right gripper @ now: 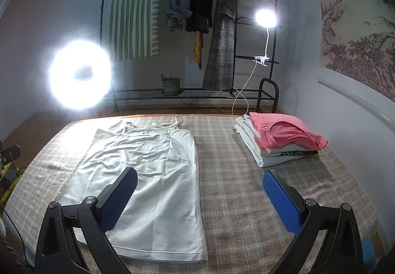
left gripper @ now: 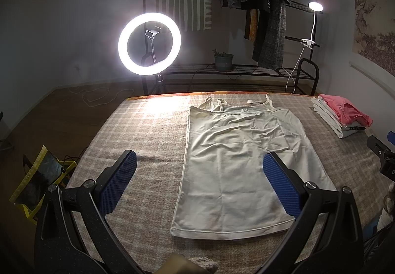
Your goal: Fold small clothes
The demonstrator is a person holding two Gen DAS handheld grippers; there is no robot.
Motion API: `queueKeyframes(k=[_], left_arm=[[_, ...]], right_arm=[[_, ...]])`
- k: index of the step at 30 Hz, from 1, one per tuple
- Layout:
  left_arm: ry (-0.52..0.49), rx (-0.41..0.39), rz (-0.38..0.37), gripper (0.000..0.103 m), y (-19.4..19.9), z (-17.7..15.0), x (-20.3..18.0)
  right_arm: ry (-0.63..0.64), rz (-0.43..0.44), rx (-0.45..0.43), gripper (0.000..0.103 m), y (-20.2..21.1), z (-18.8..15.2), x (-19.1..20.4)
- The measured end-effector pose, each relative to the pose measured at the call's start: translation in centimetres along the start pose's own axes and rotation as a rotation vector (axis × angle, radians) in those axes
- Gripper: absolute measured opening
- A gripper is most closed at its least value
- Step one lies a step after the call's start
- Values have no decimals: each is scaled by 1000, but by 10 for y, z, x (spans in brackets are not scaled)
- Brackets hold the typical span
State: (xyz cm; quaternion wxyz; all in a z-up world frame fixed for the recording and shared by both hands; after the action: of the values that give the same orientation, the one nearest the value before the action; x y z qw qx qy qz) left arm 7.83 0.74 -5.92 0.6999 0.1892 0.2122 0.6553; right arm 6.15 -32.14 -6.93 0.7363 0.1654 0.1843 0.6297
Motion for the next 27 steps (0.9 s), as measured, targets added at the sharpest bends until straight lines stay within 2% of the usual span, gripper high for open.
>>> queueKeyframes(k=[27], left_arm=[[2,11,2,103,-1,-9,9]], right_arm=[[4,-1,3,103,-1,0,2]])
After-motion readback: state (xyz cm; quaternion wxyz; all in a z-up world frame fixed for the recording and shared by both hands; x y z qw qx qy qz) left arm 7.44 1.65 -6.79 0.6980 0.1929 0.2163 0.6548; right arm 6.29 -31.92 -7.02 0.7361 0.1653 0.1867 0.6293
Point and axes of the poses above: each gripper's, at about its wrist camera, not at the fingertips, and y roughly against the way its jaws point, x to its left, z to its top, the point moved 10 cm from there along -y, roughly the way its jaws point, and after that the axes turned 6 degrees about -z, right-handed, at the moved point
